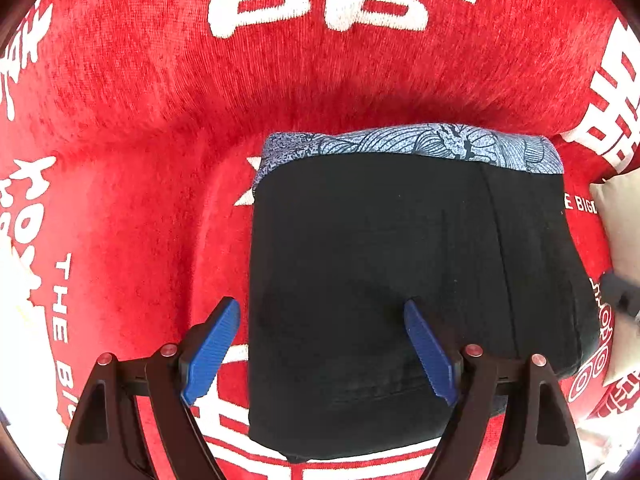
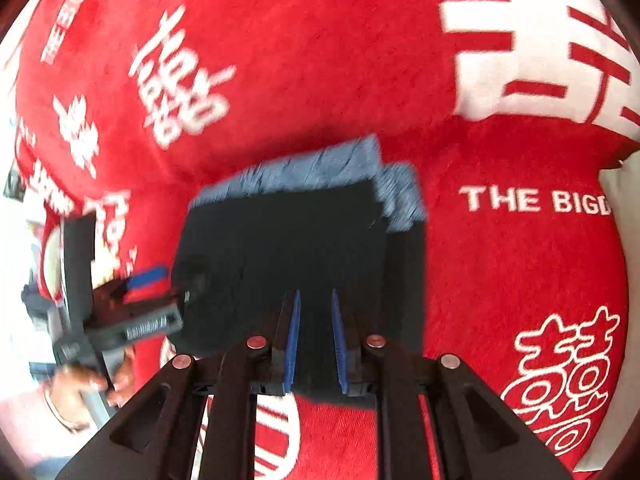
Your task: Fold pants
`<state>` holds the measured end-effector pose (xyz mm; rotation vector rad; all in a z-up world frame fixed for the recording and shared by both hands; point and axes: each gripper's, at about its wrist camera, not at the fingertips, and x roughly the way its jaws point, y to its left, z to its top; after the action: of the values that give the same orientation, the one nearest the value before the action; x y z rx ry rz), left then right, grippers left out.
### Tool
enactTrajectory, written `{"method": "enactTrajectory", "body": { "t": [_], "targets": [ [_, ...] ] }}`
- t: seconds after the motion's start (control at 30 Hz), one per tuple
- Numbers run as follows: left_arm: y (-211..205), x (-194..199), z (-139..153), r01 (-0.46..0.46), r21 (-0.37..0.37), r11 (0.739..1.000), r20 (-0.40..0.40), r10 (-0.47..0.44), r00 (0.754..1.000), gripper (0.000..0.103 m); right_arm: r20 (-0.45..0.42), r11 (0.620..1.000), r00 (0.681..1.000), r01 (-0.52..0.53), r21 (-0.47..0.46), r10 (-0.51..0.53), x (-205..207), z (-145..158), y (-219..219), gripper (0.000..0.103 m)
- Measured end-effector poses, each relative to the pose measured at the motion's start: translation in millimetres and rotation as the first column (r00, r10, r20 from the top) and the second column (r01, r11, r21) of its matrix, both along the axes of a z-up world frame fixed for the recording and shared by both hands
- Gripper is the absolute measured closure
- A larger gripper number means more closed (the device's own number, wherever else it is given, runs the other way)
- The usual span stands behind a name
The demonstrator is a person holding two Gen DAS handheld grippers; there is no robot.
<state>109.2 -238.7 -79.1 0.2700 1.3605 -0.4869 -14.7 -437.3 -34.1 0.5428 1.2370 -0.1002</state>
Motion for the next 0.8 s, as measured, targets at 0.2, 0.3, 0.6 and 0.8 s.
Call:
{"method": "enactTrajectory", "body": {
  "t": [0.2, 0.3, 0.6, 0.8],
  "targets": [
    [-2, 1, -10, 0.007, 0.001, 1.0, -0.006, -0.007, 1.0, 0.016, -0.104, 0.998, 0.994, -0.037, -0.043, 0.032, -8, -41, 9, 0.078],
    [0, 3, -13, -0.002, 0.0, 1.0, -0.008, 0.002, 1.0, 0.016, -0.102, 0.997, 0.994, -0.051, -0.065, 0.044, -8, -42, 11, 0.078],
    [0, 1, -9, -0.003, 0.0, 1.0, -0.01, 0.003, 1.0, 0.016, -0.098, 0.992, 0.995, -0.044, -0.115, 0.033, -11, -42, 15, 0.077],
    [-1, 0, -13, 0.009, 0.015, 1.0, -0.017, -0.009, 1.0, 0.006, -0.097, 0.995, 0.995, 0.002, -0.096, -0.011, -25, -36, 1, 0.066]
  ]
}}
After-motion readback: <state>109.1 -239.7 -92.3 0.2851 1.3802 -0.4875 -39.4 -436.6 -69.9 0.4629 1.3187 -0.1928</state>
